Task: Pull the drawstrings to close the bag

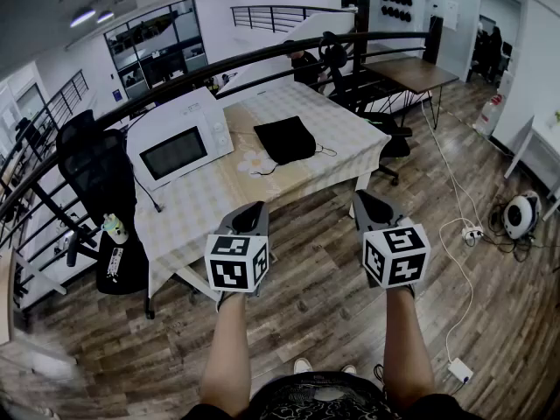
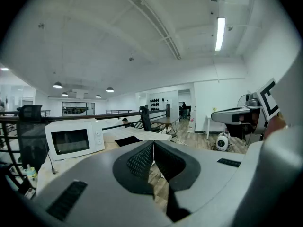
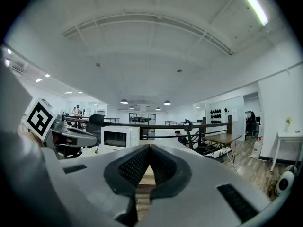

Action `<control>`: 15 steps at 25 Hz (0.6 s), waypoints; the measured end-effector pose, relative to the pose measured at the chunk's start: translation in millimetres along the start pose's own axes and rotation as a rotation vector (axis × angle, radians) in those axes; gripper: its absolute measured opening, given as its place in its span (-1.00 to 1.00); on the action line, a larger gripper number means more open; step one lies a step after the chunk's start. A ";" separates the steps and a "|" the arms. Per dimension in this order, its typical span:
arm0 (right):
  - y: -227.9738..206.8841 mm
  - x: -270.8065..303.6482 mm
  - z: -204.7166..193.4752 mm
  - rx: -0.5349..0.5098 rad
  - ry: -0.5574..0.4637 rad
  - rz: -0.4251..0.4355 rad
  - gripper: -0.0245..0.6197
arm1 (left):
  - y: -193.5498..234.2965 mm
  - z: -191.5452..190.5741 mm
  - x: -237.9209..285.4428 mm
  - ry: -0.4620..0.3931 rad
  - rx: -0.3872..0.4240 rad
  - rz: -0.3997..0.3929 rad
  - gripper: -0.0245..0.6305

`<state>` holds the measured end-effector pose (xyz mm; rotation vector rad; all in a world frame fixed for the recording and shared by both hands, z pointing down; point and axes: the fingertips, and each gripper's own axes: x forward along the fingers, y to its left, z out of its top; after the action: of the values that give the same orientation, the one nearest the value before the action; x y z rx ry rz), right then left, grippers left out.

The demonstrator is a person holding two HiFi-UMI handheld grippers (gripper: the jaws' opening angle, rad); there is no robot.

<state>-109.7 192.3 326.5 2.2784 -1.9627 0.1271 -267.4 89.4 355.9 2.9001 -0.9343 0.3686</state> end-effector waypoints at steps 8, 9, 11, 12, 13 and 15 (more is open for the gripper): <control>20.9 8.3 4.3 -0.022 0.011 -0.018 -0.85 | 14.4 6.1 1.1 -0.021 0.028 -0.010 -0.84; 22.2 9.7 5.0 -0.026 0.014 -0.019 -0.85 | 15.1 6.0 2.4 -0.023 0.025 -0.012 -0.84; 24.4 12.9 6.1 -0.029 0.015 -0.015 -0.85 | 16.3 5.8 5.2 -0.029 0.017 -0.018 -0.84; 25.3 14.7 6.5 -0.030 0.015 -0.012 -0.85 | 16.8 5.6 6.8 -0.031 0.014 -0.023 -0.84; 25.9 16.6 6.5 -0.030 0.016 -0.010 -0.85 | 17.2 5.2 8.6 -0.031 0.011 -0.029 -0.84; 26.1 20.6 5.8 -0.032 0.018 -0.009 -0.85 | 18.8 4.3 12.0 -0.030 0.003 -0.037 -0.84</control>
<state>-132.5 167.6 325.0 2.2577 -1.9314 0.1138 -268.1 66.6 354.6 2.9296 -0.8829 0.3253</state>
